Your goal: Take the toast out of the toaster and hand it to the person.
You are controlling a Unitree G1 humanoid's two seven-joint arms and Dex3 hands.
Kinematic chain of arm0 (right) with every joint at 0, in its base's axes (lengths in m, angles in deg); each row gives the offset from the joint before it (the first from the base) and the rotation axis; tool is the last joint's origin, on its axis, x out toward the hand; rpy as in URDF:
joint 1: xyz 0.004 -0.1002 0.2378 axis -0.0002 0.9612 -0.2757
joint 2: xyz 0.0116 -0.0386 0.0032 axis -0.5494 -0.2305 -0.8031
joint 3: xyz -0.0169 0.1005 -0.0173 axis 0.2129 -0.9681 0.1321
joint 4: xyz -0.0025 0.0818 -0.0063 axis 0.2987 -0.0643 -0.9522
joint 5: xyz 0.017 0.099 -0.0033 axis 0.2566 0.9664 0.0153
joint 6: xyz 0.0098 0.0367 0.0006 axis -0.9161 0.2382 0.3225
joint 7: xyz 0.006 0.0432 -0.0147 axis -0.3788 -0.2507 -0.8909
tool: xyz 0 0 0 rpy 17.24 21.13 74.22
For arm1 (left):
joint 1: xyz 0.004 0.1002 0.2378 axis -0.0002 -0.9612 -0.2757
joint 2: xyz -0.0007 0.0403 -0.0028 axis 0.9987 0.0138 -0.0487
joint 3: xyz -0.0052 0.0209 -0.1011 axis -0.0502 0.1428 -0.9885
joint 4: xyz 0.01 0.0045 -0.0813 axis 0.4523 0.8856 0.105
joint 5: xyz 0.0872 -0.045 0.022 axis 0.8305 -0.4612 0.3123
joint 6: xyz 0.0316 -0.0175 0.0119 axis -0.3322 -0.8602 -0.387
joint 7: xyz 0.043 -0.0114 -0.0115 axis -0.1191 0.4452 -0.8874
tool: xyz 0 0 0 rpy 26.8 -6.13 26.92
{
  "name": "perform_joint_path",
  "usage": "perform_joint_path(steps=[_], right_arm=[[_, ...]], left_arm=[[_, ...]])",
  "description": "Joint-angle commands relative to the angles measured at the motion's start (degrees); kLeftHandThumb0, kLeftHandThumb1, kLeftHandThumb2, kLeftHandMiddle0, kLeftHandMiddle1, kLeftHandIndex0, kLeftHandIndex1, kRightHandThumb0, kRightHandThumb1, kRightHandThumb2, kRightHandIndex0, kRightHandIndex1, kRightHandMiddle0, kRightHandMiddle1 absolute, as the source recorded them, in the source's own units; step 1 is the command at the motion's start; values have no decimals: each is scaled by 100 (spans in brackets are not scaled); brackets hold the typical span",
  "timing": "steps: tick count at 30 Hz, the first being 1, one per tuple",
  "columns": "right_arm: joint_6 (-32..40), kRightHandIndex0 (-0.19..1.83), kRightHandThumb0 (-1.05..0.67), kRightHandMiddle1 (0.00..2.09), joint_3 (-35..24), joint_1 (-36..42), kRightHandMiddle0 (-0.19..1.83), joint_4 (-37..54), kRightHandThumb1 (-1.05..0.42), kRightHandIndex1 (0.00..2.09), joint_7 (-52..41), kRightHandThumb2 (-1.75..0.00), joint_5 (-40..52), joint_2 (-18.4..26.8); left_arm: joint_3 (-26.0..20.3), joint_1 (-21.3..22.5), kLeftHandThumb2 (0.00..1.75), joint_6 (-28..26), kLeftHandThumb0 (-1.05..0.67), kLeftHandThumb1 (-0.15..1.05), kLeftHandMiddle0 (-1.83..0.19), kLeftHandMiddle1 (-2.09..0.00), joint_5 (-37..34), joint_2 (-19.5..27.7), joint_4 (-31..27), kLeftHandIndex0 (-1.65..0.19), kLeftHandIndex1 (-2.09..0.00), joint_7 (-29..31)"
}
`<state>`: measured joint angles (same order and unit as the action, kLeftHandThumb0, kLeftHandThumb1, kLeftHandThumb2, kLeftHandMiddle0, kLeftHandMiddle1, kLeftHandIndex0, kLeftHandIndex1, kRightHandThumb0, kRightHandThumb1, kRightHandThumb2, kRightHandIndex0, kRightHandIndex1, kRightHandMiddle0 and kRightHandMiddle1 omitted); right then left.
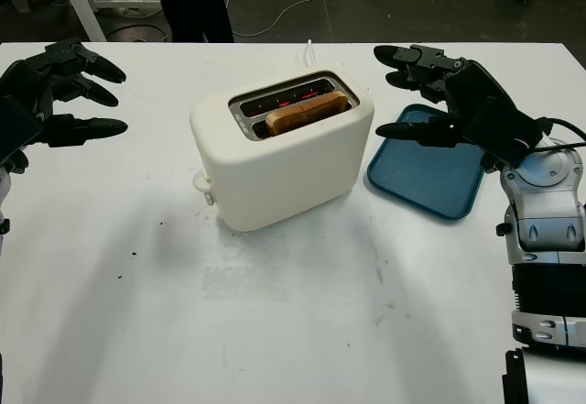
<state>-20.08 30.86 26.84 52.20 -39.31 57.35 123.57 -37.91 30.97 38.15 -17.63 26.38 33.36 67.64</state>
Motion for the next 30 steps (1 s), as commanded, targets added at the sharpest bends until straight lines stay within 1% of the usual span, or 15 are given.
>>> perform_joint_path(steps=[1,7,13,17,20,23,25,27,30], right_arm=[[-41,10,-75,0,0,-33,37,-31,-77,52,-16,0,61,-33],[61,10,-76,0,10,-19,37,67,-77,51,23,0,38,-31],[90,11,-76,1,-5,-28,38,86,-76,52,44,0,59,-46],[55,11,-77,1,8,-50,38,53,-76,53,13,0,56,-34],[40,11,-77,1,7,-54,38,41,-76,53,4,0,65,-39],[-2,12,-76,1,-11,-55,39,12,-76,54,-3,0,100,-61],[32,11,-75,1,-36,-56,39,15,-75,54,11,0,137,-85],[17,11,-75,1,-56,-53,40,4,-75,54,18,0,161,-101],[18,11,-74,2,-70,-46,41,6,-75,55,27,0,185,-111]], left_arm=[[26,44,1,20,-105,71,-34,-130,8,5,23,-34,-121,-20],[19,48,0,-17,-105,71,-34,-131,-27,0,13,-34,-120,5],[-12,51,0,146,-105,71,-36,-130,-50,-55,72,-35,-120,-59],[-89,62,0,157,-105,67,-39,-130,-197,-159,37,-39,-121,-93],[-120,75,0,297,-105,66,-41,-130,-242,-224,100,-42,-121,-146],[-157,92,0,266,-105,62,-53,-119,-359,-277,143,-53,-111,-114],[-167,94,0,264,-105,58,-68,-103,-407,-283,174,-65,-97,-93],[-162,88,0,269,-105,58,-76,-93,-401,-279,179,-72,-87,-118],[-149,79,0,264,-105,58,-78,-88,-386,-256,176,-74,-82,-138]])
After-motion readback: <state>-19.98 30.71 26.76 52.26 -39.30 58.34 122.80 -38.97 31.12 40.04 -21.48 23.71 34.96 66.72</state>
